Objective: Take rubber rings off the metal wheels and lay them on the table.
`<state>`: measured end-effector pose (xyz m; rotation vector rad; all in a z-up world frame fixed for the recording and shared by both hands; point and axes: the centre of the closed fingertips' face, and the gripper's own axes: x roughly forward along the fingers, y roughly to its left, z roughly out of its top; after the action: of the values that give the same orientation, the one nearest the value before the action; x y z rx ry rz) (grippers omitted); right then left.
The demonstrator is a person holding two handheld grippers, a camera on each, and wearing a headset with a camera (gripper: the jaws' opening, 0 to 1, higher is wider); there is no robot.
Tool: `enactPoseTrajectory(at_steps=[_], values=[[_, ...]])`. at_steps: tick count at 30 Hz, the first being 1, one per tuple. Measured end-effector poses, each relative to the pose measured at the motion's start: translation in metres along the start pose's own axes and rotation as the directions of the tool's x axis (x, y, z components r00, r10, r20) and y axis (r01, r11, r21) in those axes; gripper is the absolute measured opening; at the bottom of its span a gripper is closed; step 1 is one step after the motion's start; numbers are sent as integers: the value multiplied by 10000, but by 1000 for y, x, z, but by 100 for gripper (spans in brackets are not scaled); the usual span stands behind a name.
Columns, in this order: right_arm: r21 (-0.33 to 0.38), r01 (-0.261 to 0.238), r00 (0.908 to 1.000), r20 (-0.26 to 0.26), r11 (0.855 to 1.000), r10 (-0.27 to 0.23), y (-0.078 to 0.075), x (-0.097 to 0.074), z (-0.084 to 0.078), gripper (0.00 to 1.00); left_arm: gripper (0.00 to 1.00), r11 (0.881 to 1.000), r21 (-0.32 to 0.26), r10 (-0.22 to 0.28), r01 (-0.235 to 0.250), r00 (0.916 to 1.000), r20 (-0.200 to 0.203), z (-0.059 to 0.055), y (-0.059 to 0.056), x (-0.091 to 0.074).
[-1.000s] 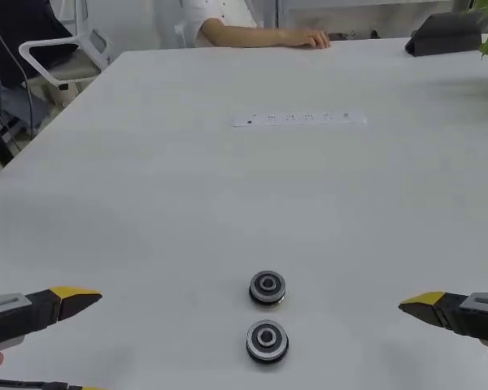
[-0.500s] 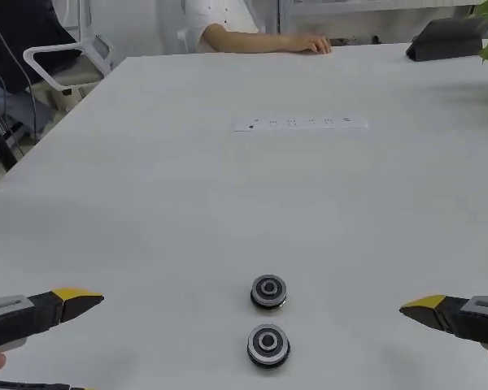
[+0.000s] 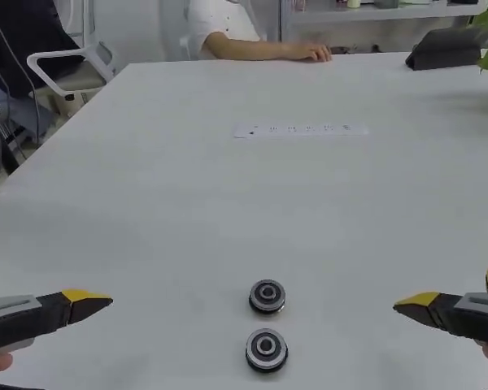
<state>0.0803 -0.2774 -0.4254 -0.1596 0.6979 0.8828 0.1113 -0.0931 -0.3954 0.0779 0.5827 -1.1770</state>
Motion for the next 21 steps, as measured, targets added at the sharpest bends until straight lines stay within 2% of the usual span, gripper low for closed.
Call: enactPoseTrajectory(at_steps=[4, 10, 14, 21], values=[[-100, -35, 9996, 262, 9999, 37, 1, -2, 13, 93, 94, 9993, 282, -260, 255, 9995, 152, 12, -8, 3], [-517, -215, 9985, 498, 9984, 241, 6, 1, 35, 92, 94, 9965, 706, -448, 454, 9990, -92, 18, -15, 4], [-798, -338, 9966, 727, 9962, 396, 10, 1, 51, 92, 94, 9943, 950, -496, 481, 9987, 142, 32, -17, 3], [-1325, -402, 9935, 1001, 9904, 538, 13, -3, 76, 92, 94, 9829, 1706, -717, 698, 9974, 50, 49, -24, 8]])
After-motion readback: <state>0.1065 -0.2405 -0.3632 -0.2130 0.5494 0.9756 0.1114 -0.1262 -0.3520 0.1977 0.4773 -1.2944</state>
